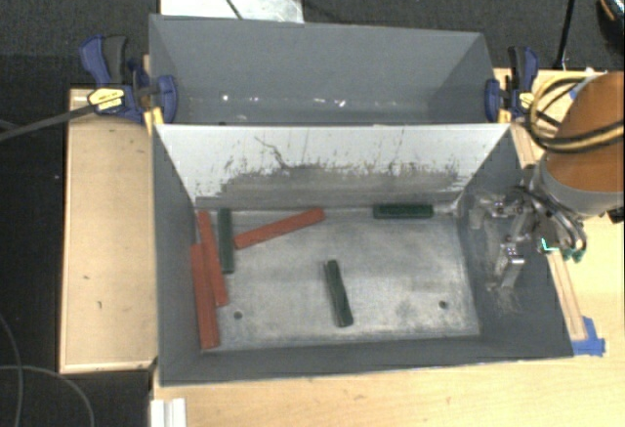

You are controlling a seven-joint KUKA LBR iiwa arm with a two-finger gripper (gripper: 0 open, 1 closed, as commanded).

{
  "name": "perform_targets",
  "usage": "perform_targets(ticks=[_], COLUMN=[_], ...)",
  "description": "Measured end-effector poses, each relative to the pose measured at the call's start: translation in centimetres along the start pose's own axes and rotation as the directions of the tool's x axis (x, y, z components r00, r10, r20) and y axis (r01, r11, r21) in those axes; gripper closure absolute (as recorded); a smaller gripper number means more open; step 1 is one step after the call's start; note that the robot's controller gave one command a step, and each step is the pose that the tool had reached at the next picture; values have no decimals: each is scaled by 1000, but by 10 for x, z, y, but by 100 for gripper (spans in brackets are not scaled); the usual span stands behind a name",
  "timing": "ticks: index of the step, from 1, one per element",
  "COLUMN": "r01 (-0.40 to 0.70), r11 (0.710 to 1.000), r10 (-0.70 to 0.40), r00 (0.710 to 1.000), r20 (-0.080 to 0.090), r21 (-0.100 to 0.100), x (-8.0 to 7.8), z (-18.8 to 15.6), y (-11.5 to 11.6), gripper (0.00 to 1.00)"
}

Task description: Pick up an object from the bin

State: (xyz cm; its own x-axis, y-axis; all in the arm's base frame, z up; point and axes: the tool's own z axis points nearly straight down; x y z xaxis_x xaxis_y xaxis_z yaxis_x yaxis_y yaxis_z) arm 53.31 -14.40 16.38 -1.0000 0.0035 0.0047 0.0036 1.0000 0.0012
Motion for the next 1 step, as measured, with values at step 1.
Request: perform_targets(ticks=[1], r01=[6], r11=[1000], r10=[-6], r00=[1000], r20=[8], r21=[2], x=[-2], z=[-4], y=[1], gripper=[100])
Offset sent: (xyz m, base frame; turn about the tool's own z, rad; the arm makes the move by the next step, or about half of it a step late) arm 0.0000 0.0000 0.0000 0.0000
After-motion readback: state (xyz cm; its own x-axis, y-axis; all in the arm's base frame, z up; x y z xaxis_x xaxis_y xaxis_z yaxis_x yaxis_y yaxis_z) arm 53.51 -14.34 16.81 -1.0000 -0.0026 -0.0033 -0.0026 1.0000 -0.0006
